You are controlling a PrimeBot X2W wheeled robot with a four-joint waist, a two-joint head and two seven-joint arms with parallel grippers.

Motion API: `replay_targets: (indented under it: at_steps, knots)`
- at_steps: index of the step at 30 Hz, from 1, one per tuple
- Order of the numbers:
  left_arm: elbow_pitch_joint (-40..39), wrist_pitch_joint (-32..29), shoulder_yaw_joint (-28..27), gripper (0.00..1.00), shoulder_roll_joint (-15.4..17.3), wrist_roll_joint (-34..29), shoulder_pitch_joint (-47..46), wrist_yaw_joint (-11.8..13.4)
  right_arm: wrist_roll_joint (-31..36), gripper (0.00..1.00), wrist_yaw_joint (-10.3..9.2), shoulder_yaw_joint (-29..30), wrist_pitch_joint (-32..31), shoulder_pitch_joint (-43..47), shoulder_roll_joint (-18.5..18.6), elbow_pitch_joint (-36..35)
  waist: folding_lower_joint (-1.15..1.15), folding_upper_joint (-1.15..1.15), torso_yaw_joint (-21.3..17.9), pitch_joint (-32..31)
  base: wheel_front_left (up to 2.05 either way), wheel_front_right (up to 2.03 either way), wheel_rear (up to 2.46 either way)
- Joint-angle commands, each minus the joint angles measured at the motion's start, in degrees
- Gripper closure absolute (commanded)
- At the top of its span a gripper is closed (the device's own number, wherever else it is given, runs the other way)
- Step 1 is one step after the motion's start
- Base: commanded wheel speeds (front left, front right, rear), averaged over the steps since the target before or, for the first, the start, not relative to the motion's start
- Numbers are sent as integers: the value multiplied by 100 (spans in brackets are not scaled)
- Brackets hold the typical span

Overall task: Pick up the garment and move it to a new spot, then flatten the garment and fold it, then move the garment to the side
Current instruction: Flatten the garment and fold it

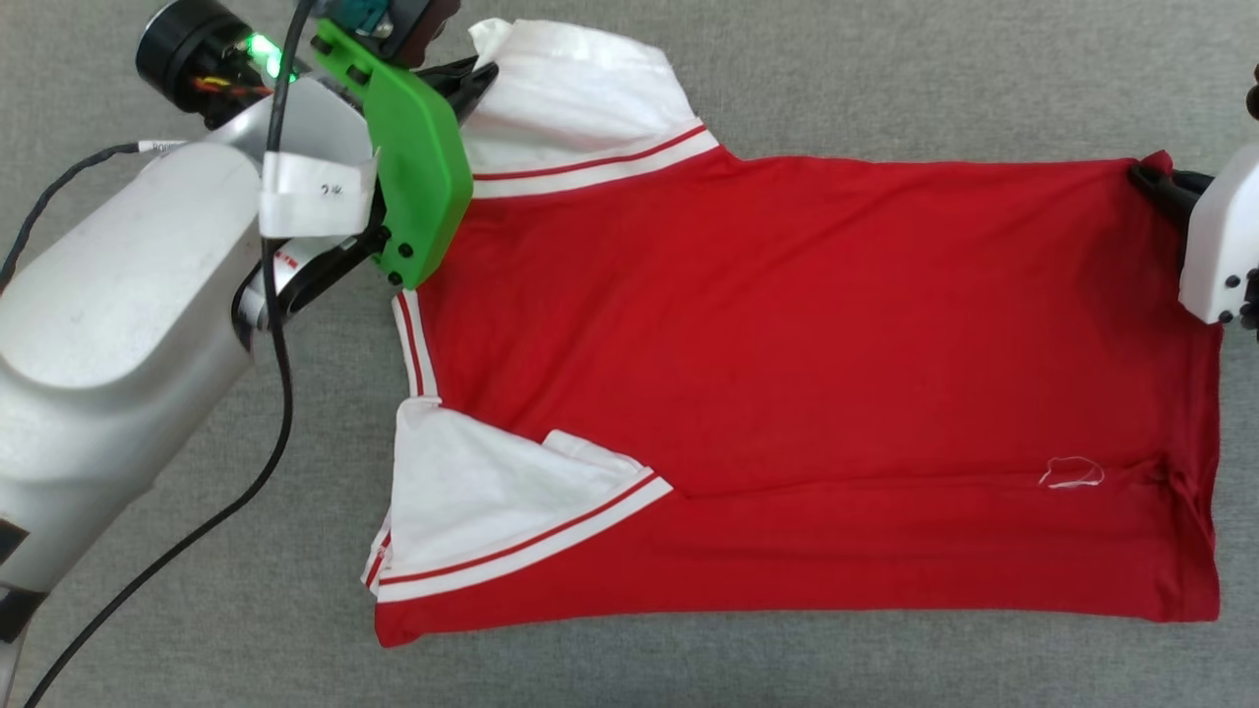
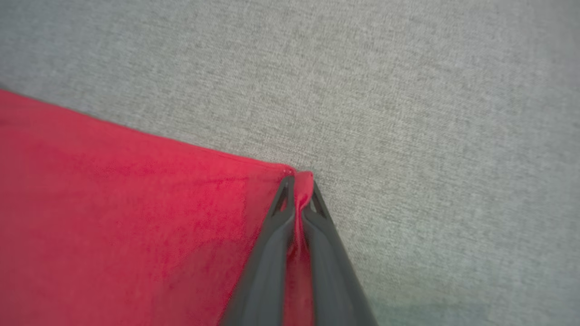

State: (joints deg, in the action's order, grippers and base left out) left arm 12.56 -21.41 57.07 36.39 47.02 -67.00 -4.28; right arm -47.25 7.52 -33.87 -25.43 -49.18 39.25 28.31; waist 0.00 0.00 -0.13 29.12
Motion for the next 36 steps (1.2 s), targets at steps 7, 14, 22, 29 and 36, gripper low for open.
replay_targets:
  at_steps: [7, 14, 22, 29, 36]
  knots:
    - [-145, 386, 36, 100, 229, 116, 760, 167, 21, 100, -3, -186, 1219, 453, 112, -172, 0, 0, -140, -952, 0, 0, 0]
    - [-693, 625, 182, 100, 535, 278, 1746, 535, -22, 100, -3, -233, 1733, 1370, 301, -583, 0, 0, -98, -1530, 0, 0, 0]
    - [-1303, 1015, 383, 100, 846, 674, 3188, 1065, -116, 100, -3, 199, 1984, 2924, 402, -1056, 0, 0, 18, -1931, 0, 0, 0]
    - [-1300, 1292, 562, 100, 898, 816, 3948, 1308, -45, 100, -3, 698, 1974, 3955, 179, -1423, 0, 0, 56, -1934, 0, 0, 0]
    - [-823, 1501, 603, 100, 693, 856, 4105, 1298, 40, 100, -3, 865, 1628, 4278, -68, -1289, 0, 0, 39, -1725, 0, 0, 0]
